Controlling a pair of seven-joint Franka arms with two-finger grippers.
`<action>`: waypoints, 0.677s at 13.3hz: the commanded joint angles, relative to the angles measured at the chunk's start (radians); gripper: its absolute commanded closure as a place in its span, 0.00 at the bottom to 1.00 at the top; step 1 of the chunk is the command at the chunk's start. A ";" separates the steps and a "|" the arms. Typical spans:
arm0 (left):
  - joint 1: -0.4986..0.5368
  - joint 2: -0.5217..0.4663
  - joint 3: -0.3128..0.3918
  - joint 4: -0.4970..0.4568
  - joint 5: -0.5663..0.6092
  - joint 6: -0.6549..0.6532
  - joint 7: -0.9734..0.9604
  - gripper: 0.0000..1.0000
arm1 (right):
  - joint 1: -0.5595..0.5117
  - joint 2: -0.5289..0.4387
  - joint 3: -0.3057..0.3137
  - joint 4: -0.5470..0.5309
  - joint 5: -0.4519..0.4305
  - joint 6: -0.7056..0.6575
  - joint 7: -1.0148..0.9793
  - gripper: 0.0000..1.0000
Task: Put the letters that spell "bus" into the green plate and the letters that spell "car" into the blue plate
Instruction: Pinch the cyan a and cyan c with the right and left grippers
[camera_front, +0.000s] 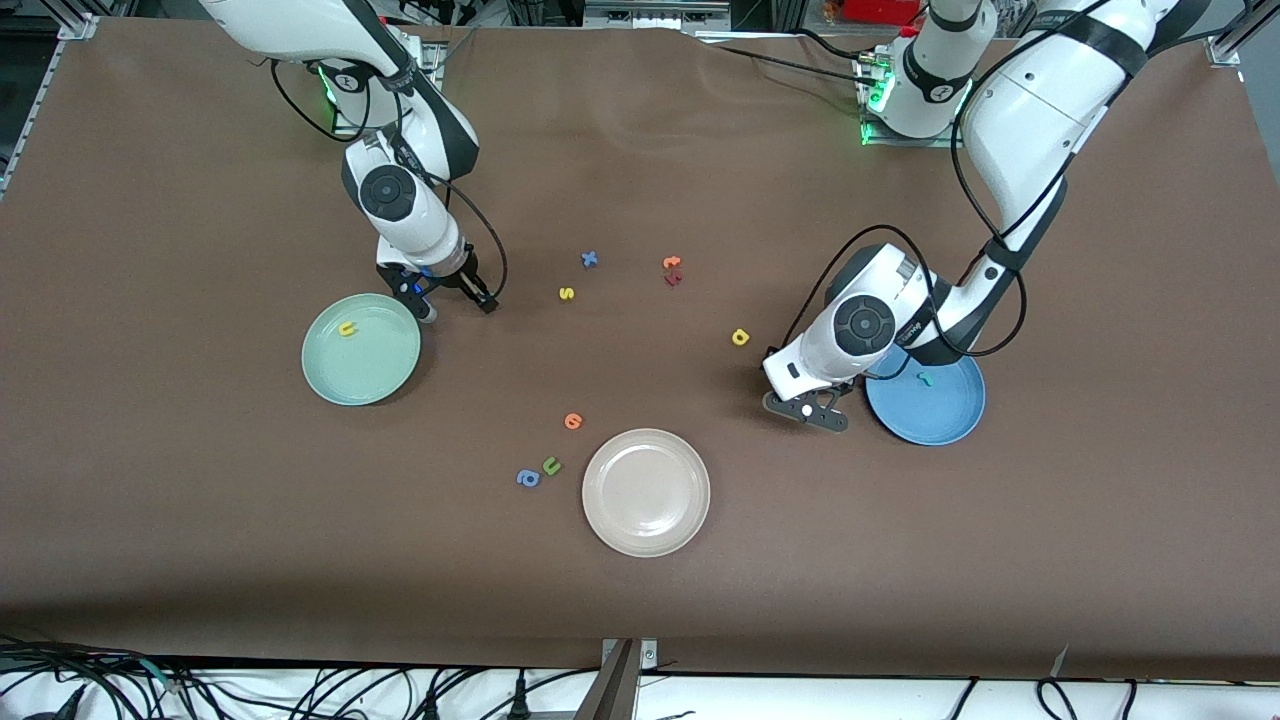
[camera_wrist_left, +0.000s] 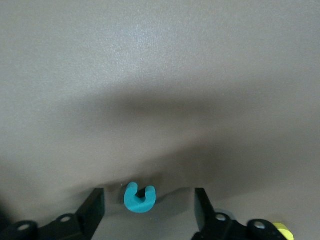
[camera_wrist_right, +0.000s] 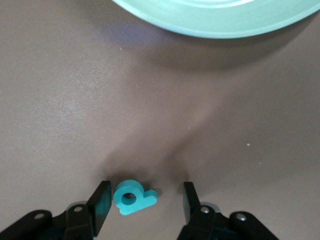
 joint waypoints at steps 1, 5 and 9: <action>0.009 -0.041 -0.005 -0.047 0.040 0.012 -0.026 0.46 | 0.004 0.000 -0.001 -0.013 -0.019 0.040 0.026 0.34; 0.012 -0.036 -0.005 -0.053 0.040 0.019 -0.026 0.51 | 0.013 0.002 0.001 -0.014 -0.019 0.042 0.026 0.34; 0.013 -0.031 -0.004 -0.047 0.040 0.019 -0.023 0.82 | 0.013 0.022 0.001 -0.014 -0.019 0.065 0.025 0.35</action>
